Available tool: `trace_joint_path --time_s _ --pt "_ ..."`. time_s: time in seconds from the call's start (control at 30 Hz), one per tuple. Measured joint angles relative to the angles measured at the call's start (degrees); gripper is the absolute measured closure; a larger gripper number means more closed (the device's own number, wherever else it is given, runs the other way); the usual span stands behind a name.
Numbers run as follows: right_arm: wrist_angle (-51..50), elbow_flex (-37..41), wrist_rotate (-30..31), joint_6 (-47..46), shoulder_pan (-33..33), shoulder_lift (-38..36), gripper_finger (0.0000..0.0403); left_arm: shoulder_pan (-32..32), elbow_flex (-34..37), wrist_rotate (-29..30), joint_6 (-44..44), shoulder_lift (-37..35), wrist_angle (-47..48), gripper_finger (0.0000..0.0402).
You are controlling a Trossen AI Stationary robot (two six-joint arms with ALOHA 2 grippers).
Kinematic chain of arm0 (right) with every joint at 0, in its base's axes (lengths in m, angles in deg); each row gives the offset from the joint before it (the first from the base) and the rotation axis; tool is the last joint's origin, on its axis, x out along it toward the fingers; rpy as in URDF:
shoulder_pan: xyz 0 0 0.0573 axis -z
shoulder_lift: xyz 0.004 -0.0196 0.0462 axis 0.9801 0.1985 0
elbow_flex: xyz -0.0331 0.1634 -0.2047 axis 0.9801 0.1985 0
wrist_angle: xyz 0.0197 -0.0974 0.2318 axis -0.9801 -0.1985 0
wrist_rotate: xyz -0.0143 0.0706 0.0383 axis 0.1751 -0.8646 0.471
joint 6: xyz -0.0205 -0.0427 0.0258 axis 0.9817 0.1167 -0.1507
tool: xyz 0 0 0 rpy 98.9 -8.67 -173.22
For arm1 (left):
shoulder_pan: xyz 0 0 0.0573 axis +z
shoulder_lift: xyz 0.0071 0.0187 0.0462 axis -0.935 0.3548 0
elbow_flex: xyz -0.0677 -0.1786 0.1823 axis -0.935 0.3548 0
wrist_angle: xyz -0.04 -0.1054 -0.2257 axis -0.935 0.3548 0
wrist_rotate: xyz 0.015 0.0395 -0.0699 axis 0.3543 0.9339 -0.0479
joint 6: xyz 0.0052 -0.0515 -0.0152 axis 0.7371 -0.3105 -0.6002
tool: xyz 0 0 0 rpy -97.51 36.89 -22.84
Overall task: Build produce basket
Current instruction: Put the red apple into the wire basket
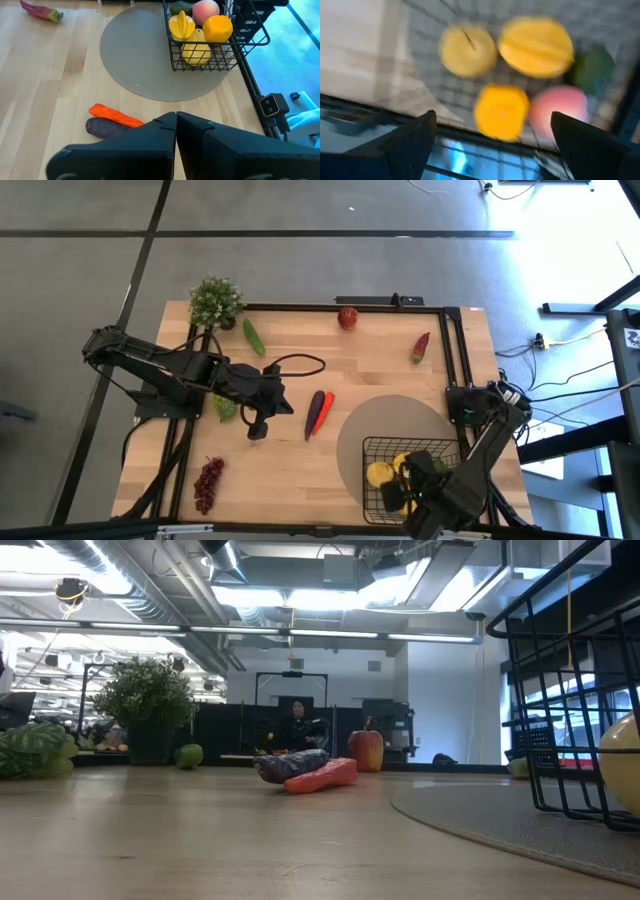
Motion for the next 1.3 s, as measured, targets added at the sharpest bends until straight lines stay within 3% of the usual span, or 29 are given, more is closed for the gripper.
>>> trace_joint_path --time_s 0.13,0.27,0.47,0.87,1.13,1.3 --pt "-0.68 -4.75 13.11 6.55 1.33 -0.83 0.0025 0.01 0.00 0.02 0.00 0.00 -0.02 0.0401" --pt "-0.68 -8.40 21.60 13.68 4.05 -1.03 0.0025 0.00 0.00 0.02 0.00 -0.02 -0.06 0.0401" --pt "-0.71 -9.56 26.96 24.59 10.09 -0.99 0.0025 0.01 0.00 0.02 0.00 -0.02 -0.09 0.0401" --pt "-0.69 -9.56 26.07 39.93 25.61 -0.97 0.0025 -0.01 0.00 0.51 0.60 -0.02 -0.35 0.0401" --pt "-0.68 -9.54 18.70 60.66 40.43 -0.97 0.0025 4.25 0.00 16.43 -0.66 -0.02 0.23 0.0401" --pt "-0.20 -9.54 12.52 78.15 51.36 -0.95 0.0025 11.65 0.00 18.07 -5.51 -0.02 0.97 0.0401"
